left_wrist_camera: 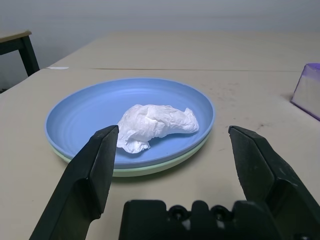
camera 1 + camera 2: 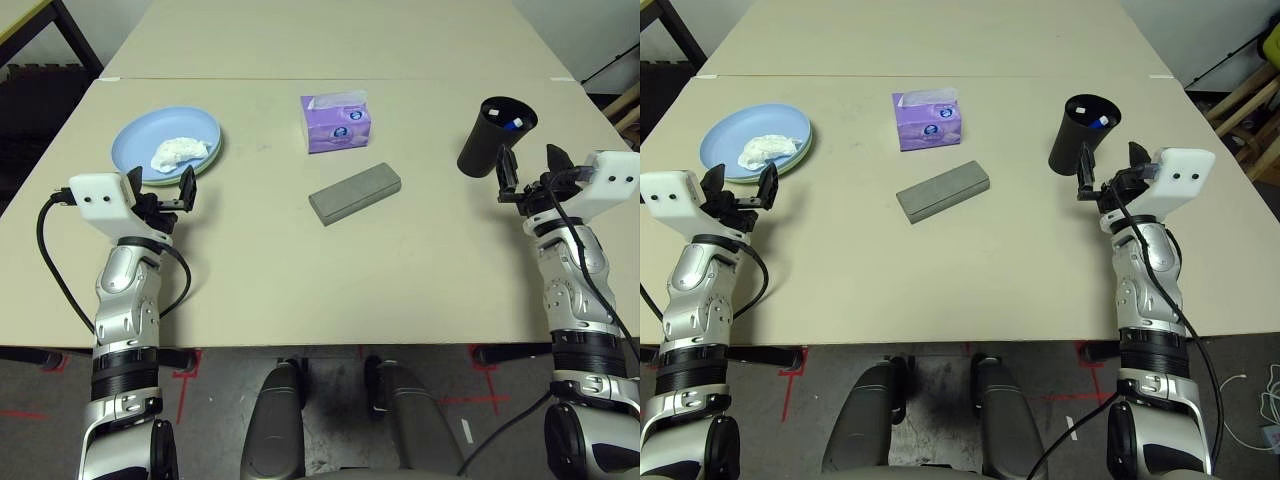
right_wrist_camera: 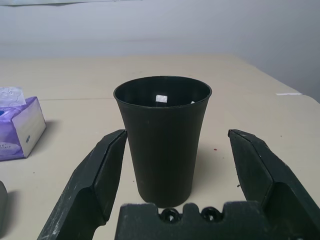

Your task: Organize and tidy the items on the table.

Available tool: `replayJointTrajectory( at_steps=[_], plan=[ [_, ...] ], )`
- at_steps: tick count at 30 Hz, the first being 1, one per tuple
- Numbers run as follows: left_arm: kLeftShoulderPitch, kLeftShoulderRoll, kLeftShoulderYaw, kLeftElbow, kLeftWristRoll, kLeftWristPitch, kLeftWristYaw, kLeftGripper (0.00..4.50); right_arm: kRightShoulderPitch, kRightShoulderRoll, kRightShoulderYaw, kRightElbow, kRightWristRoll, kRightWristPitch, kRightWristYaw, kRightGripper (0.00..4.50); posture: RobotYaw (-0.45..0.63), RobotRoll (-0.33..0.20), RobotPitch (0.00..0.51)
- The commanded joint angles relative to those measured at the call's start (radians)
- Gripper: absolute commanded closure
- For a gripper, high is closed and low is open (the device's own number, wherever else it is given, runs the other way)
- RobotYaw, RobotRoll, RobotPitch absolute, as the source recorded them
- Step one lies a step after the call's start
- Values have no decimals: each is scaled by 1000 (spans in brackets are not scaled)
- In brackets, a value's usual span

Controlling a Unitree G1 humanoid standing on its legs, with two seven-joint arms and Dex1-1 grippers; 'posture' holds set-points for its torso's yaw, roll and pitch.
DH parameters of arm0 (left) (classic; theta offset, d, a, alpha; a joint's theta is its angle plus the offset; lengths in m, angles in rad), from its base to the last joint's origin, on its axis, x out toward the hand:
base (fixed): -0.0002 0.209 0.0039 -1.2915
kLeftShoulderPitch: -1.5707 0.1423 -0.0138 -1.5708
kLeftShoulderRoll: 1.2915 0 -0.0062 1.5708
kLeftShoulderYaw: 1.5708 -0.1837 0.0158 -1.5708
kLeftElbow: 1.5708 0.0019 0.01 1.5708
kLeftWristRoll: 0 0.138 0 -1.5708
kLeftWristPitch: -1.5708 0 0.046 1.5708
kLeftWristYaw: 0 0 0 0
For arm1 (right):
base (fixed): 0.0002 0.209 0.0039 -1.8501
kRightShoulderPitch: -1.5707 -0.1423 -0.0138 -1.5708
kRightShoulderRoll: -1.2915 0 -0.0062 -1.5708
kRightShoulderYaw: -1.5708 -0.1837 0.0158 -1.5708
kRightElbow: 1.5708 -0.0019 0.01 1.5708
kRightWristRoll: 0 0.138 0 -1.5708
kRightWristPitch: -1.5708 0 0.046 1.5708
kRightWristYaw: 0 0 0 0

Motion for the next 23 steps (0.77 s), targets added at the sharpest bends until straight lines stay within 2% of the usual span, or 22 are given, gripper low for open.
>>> replayJointTrajectory(
  at_steps=[1,23],
  plan=[
    [-1,1,8,-1,19,-13,22,0,5,1,0,8,-16,1,-20,53,126,0,170],
    [-24,1,4,36,26,-32,30,0,-3,0,-1,26,-28,-12,-30,53,119,0,164]
  ],
)
